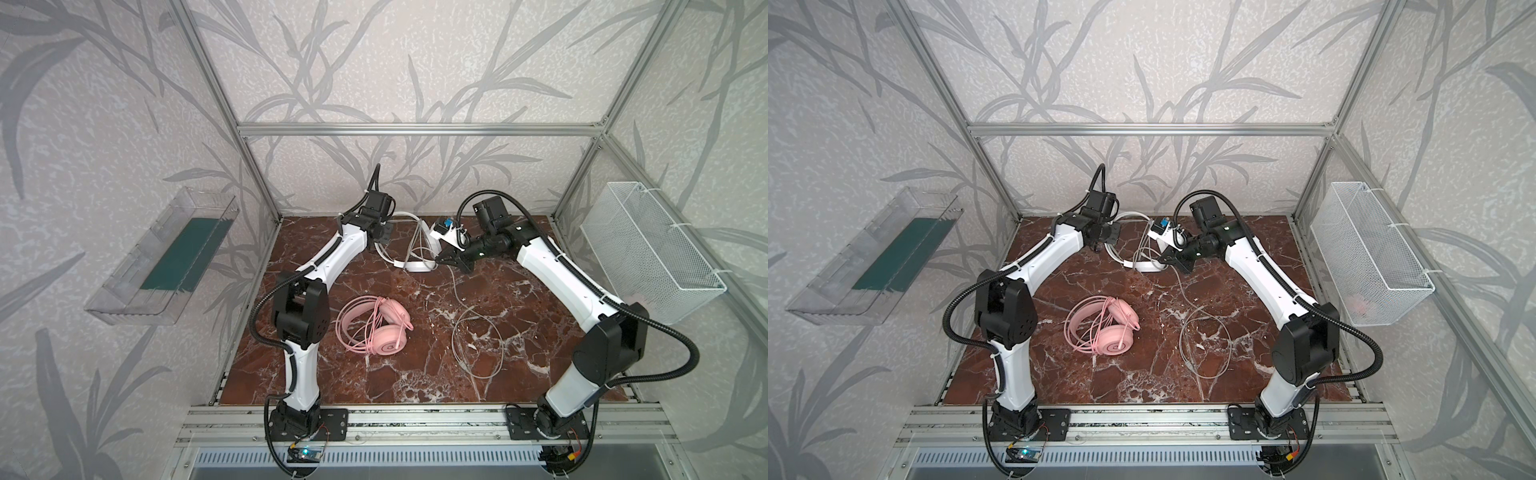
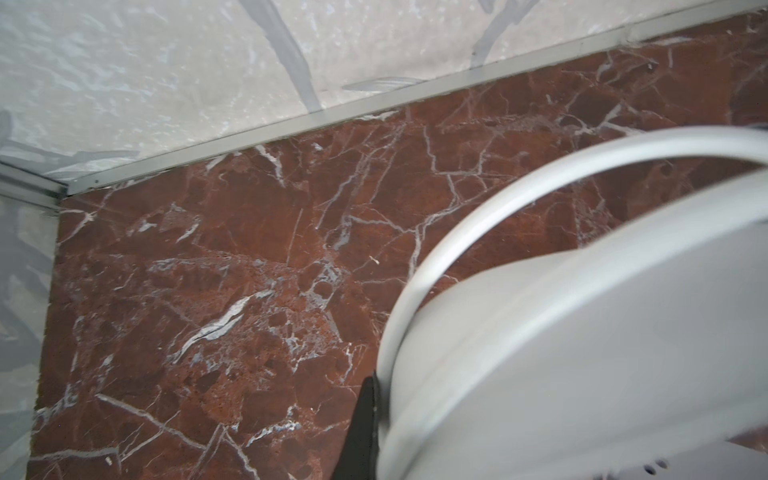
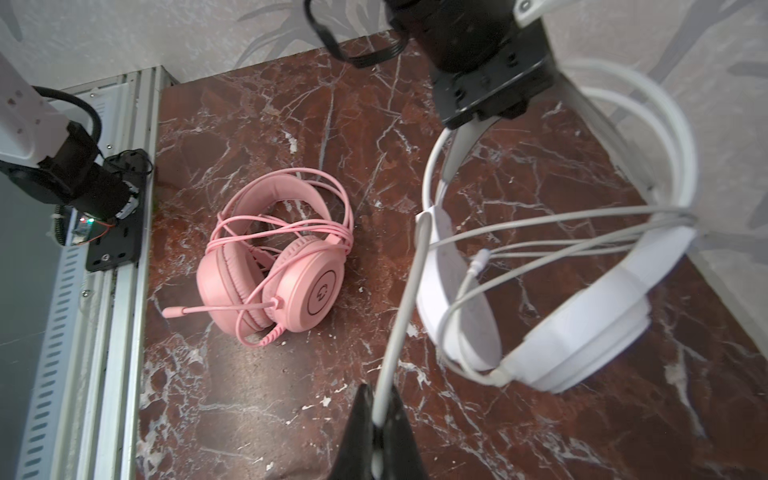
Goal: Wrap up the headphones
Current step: 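Grasp the white cable and lift it up toward the held white headset, then wrap the white cable over the white headset with the right gripper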
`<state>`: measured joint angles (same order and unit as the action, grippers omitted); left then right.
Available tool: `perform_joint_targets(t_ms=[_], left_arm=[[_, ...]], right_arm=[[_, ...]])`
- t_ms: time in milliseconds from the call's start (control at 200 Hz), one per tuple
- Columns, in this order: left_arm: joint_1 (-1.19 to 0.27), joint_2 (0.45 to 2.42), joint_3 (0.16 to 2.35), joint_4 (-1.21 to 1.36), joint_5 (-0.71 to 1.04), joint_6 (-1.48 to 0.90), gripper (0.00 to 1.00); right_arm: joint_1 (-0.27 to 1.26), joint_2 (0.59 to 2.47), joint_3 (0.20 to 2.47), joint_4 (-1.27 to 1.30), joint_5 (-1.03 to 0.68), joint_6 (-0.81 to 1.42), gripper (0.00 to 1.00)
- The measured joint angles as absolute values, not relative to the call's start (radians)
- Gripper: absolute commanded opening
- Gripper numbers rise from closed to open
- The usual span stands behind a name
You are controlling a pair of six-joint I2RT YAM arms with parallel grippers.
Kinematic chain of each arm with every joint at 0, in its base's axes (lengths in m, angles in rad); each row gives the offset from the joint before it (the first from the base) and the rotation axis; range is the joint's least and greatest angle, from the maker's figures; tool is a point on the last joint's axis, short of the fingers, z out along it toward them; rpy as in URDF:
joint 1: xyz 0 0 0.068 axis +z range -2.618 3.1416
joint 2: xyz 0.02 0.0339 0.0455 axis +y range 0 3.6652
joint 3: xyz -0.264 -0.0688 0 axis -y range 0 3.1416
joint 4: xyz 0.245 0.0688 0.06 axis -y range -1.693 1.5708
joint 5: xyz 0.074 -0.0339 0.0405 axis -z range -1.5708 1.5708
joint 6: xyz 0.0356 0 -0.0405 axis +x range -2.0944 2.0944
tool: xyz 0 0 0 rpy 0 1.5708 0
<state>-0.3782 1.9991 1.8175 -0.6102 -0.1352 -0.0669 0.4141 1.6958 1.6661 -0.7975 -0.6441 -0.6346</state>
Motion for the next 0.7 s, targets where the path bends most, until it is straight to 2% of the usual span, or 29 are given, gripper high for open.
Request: perform_joint_targets(t_ms=[225, 700], left_arm=[[-0.385, 1.999, 1.817, -0.624, 0.002, 0.002, 0.0], [-0.4, 1.999, 1.817, -0.668, 0.147, 0.109, 0.0]], right_arm=[[0.357, 1.762, 1.754, -0.796, -0.6, -0.643, 0.0], [0.291, 1.897, 1.887, -0.763, -0.555, -0.588, 0.0]])
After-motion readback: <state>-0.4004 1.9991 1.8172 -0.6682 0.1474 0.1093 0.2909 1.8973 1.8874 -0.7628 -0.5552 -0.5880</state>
